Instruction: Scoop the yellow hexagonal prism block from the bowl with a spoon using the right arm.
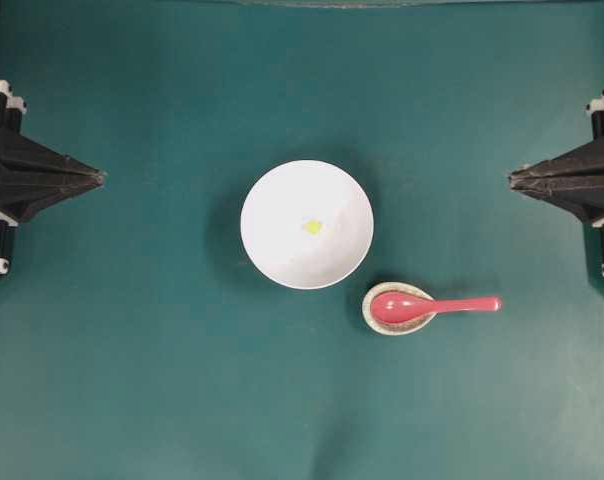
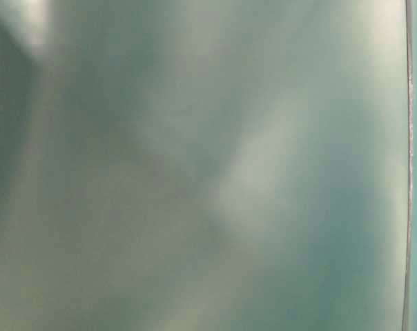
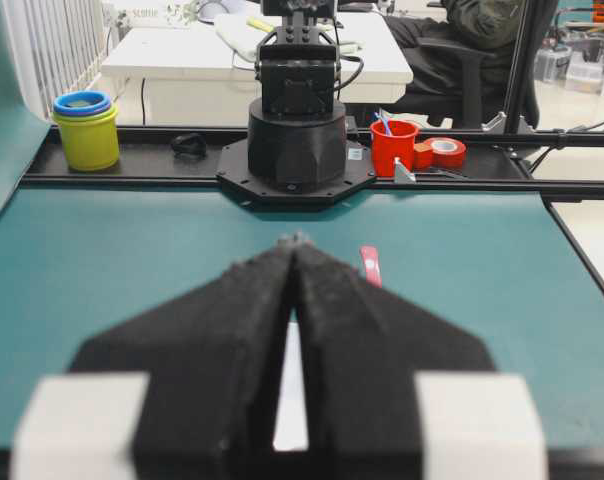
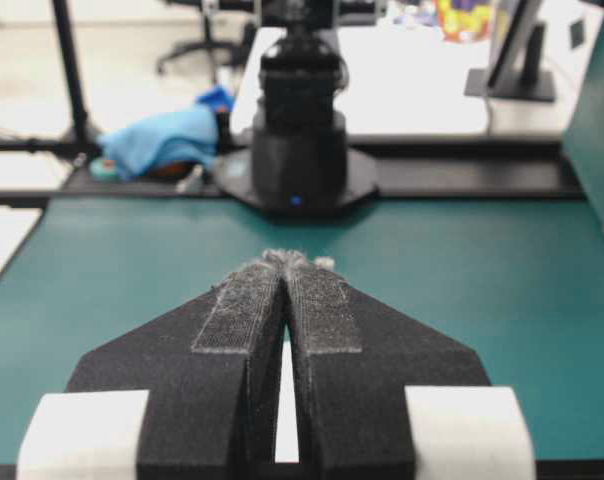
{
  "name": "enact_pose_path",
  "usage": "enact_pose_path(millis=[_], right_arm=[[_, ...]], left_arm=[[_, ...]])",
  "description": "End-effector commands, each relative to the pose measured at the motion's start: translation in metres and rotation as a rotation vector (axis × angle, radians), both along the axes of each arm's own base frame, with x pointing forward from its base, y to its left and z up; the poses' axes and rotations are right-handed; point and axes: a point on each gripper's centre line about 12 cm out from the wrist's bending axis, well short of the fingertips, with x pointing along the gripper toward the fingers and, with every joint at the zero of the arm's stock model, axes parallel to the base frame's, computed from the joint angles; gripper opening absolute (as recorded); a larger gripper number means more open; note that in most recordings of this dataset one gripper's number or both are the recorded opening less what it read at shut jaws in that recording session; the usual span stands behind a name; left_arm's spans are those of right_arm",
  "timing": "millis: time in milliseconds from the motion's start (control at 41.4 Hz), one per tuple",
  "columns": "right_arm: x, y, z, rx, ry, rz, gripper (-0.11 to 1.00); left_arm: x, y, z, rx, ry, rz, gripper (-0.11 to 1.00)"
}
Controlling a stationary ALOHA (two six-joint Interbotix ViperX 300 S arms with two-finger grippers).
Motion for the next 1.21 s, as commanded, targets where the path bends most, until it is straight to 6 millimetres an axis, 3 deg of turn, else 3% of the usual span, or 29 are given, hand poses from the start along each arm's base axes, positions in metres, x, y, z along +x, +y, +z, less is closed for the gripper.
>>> enact_pose_path(millis=[0, 266, 434, 579, 990, 1183], right_arm=[[0.001, -0.001, 0.006, -0.006, -0.020, -0.004, 0.00], [0.001, -0.001, 0.006, -0.006, -0.017, -0.004, 0.03], [0.003, -0.001, -0.001, 0.000, 0.015, -0.003, 0.38], [0.009, -0.001, -0.012, 0.002, 0.061, -0.003, 0.57], [0.036, 0.012, -0.067, 0.032, 0.199, 0.047, 0.56], [0.038, 0.025, -0.094, 0.061, 0.203, 0.080, 0.56]], left_arm=[[0.002, -0.002, 0.006, 0.003, -0.005, -0.008, 0.00], [0.002, -0.002, 0.005, 0.004, 0.002, -0.010, 0.00], [0.002, -0.002, 0.005, 0.012, 0.005, -0.010, 0.00], [0.003, -0.002, 0.003, 0.015, 0.017, -0.010, 0.00], [0.002, -0.002, 0.004, 0.015, 0.014, -0.010, 0.00], [0.003, -0.002, 0.003, 0.014, 0.017, -0.010, 0.00]])
